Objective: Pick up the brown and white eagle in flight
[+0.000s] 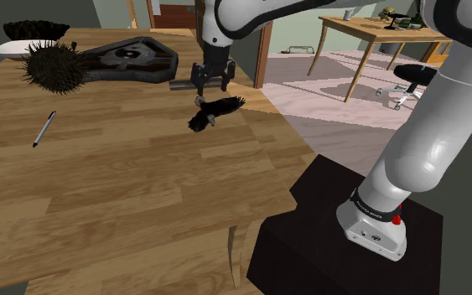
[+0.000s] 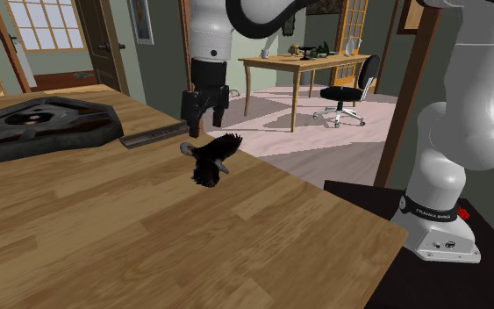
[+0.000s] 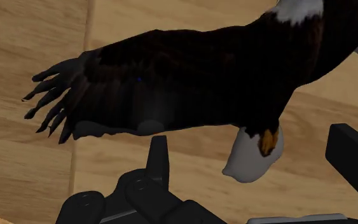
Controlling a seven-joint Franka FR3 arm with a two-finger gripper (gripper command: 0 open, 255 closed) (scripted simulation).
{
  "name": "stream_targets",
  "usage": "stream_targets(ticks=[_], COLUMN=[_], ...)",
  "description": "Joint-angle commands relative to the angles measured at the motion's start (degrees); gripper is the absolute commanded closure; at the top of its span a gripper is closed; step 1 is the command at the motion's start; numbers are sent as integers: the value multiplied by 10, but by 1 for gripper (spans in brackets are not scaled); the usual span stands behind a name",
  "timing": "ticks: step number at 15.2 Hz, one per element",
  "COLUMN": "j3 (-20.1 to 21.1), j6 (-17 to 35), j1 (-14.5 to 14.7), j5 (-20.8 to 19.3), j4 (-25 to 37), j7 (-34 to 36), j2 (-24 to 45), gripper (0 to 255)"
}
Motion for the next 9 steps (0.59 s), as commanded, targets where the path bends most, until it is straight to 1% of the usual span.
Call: stream_targets(ticks=[1, 3, 9], j3=[2, 2, 1], j6=[9, 11, 54], j1=[5, 10, 11], j5=[-19, -33, -37], j4=[45, 80, 48], j7=[17, 29, 32], j2=[50, 83, 94], gripper=[0, 0, 0])
